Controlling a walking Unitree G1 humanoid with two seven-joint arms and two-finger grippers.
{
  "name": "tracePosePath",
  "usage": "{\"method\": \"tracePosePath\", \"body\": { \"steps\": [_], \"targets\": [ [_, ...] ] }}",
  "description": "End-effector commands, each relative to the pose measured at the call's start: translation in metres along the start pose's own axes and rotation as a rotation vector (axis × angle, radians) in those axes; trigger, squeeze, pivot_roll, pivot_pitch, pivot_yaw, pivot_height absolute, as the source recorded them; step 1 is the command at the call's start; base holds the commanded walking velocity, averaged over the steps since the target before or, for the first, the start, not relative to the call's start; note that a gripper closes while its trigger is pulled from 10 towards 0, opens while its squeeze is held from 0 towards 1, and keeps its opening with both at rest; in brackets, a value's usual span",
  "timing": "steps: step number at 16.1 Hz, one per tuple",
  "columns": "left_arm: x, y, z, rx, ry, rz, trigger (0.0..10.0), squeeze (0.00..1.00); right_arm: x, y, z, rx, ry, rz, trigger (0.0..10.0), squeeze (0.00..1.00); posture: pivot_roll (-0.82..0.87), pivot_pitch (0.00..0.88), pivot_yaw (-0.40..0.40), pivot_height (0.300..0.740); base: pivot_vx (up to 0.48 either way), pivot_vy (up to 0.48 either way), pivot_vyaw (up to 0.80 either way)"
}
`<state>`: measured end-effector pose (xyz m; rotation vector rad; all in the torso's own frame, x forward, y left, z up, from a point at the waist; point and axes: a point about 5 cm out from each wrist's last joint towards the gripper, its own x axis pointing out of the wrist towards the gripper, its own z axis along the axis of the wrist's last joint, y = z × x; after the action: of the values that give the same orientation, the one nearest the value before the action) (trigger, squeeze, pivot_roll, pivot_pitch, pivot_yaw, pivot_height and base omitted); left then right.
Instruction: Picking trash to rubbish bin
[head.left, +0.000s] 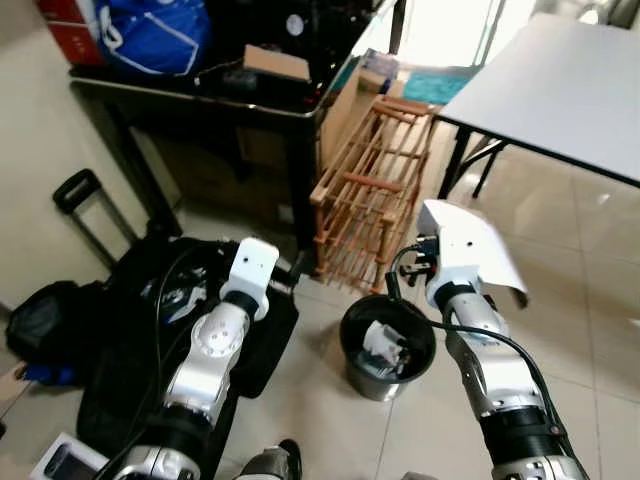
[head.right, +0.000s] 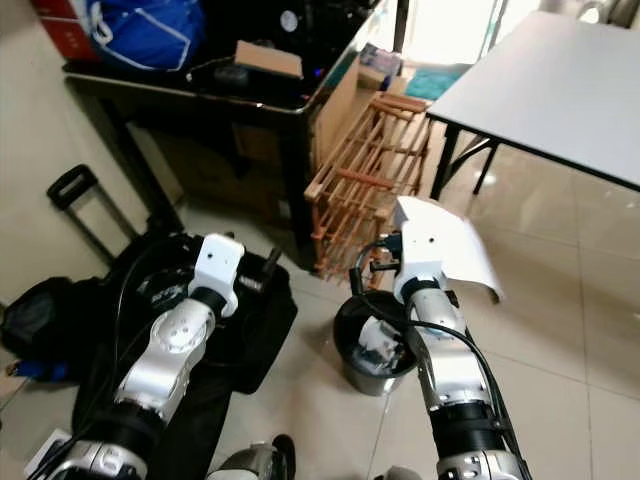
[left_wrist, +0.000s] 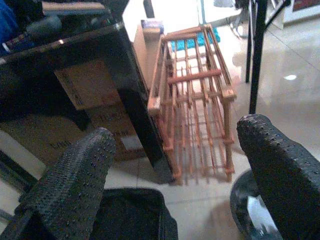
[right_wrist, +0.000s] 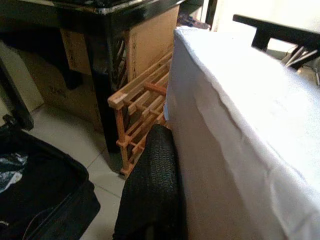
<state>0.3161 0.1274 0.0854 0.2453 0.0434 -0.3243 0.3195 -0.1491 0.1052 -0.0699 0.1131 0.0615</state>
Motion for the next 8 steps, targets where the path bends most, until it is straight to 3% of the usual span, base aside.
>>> {"method": "tracePosePath", "body": {
  "steps": [1,5,8],
  "targets": [
    [-0.0037,0.0058,-0.0018,0.015,0.011,-0.002,10.0,0.00,-0.0019,-0.0013,0.0008,0.005,-0.004,-0.008,10.0,0.00,-0.04,0.145,0.059,0.740,0.000,0.000,0.00],
    [-0.0063,0.0093,-0.0038,0.017,0.018,-0.005,10.0,0.00,-0.0031,-0.0055,0.0029,0.013,-0.020,-0.041,10.0,0.00,-0.04,0.151,0.058,0.740,0.000,0.000,0.00],
    [-0.0054,0.0024,-0.0001,0.001,0.000,-0.037,10.0,0.00,-0.0042,-0.0080,0.0035,0.015,-0.026,-0.072,10.0,0.00,-0.05,0.149,0.058,0.740,0.000,0.000,0.00]
  ]
}}
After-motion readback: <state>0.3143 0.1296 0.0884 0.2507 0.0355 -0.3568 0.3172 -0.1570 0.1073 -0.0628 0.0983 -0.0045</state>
